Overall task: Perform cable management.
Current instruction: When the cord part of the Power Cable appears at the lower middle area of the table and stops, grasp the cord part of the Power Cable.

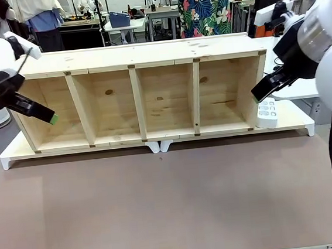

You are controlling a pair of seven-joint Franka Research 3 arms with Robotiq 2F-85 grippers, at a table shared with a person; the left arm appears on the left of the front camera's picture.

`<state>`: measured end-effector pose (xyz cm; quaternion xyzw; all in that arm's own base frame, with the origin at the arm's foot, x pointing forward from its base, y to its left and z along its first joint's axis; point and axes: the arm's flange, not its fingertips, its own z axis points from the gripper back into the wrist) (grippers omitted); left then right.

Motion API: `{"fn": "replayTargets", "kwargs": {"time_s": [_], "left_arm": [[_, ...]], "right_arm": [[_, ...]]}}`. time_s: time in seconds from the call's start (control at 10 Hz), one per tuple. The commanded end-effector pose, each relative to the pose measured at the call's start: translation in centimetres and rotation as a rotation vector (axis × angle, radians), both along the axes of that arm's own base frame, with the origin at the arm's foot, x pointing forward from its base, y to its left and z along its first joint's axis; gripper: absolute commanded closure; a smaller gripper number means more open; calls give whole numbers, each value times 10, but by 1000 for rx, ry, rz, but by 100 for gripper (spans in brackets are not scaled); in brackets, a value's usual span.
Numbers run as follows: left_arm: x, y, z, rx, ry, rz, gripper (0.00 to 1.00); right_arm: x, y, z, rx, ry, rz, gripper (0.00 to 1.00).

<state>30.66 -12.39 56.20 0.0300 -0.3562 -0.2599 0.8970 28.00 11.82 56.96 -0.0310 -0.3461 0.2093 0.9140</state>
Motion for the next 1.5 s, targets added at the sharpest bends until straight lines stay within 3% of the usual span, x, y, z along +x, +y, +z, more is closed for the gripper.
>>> {"fn": "replayTargets", "kwargs": {"time_s": [0.0,0.3,0.9,1.0,1.4], "left_arm": [[-95,43,-91,-29,-36,67,0],[-118,75,-96,-139,-40,148,0],[-120,81,-104,-118,-19,162,0],[-63,66,52,-132,-14,176,0],[-63,66,52,-132,-14,176,0]], "right_arm": [[-70,-32,-83,9,-28,-52,0],[-81,-46,-93,61,-38,-88,0],[-86,-46,-99,77,-28,-86,0],[-32,-17,24,50,-21,-80,0],[-32,-17,24,50,-21,-80,0]]}}
